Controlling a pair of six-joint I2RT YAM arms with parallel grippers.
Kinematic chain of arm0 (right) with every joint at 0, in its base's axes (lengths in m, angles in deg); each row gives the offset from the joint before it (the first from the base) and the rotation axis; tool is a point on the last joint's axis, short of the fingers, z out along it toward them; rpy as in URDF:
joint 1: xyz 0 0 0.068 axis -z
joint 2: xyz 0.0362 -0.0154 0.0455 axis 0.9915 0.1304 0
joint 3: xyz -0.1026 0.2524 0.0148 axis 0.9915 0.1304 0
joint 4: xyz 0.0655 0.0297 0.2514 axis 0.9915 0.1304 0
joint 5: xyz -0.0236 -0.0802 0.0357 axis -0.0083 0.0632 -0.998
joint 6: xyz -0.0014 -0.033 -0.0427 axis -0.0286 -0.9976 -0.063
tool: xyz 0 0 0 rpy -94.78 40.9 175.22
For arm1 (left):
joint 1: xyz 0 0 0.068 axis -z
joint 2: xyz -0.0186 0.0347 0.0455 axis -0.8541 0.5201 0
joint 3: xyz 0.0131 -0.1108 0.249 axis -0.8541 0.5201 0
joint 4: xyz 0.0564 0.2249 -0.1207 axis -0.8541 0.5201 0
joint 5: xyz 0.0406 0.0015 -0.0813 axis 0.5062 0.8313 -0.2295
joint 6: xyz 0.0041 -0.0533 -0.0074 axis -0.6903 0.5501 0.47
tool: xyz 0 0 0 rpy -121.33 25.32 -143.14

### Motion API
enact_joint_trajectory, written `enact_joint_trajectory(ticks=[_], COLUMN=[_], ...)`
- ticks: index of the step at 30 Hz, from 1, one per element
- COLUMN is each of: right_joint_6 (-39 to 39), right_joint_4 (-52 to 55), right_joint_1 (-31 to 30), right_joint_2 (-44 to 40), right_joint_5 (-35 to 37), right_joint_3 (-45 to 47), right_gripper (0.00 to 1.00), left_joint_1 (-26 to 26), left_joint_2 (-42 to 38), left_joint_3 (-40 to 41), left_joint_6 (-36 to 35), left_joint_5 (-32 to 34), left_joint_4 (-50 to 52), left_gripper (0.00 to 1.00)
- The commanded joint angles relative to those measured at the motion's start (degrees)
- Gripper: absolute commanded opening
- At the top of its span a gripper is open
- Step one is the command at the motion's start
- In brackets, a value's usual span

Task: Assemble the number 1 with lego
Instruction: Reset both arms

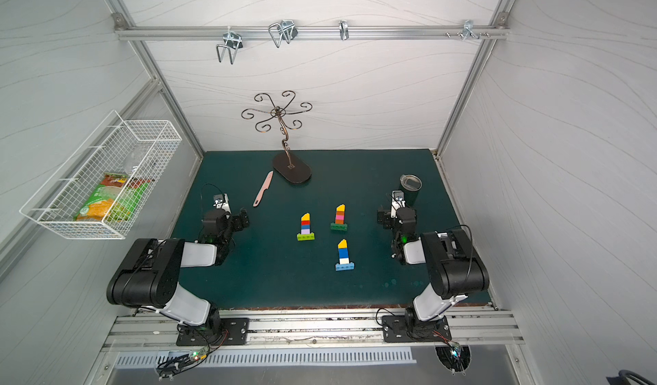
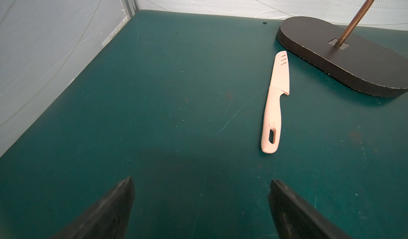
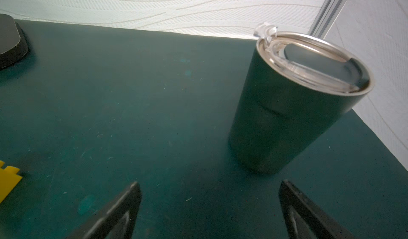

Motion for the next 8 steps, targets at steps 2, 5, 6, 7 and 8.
enact_joint_trajectory(ticks=[2,5,6,7,8], right_joint_6=[0.3,0.3,0.4,0.2,0.3], right_joint_4=[1.3,1.2,1.5,1.7,1.6], right_joint_1=[0.2,0.2,0.2,0.3,0.3], right_joint_2=[-0.9,-0.9,-1.0,-1.1,-1.2], right_joint_5=[-0.6,-0.7,-0.9,-1.0,-1.1], right_joint_3=[-0.6,-0.5,-0.7,-0.7,-0.6], right_gripper=[0.99,0.99,0.99,0.99,0.99], left_joint_1=[0.2,0.2,0.2,0.2,0.2], left_joint_2=[-0.6,-0.6,-0.5,-0.6,-0.6], left_joint_3=[-1.6,-1.6,-1.6,-1.5,-1.5], left_joint_6=[-0.3,-0.4,-0.3,-0.3,-0.4], left_joint_5=[-0.4,-0.4,-0.3,-0.4,-0.4], left_joint_4=[-2.8,-2.8,-2.8,-2.8,-2.8], left_gripper=[1.0,1.0,1.0,1.0,1.0])
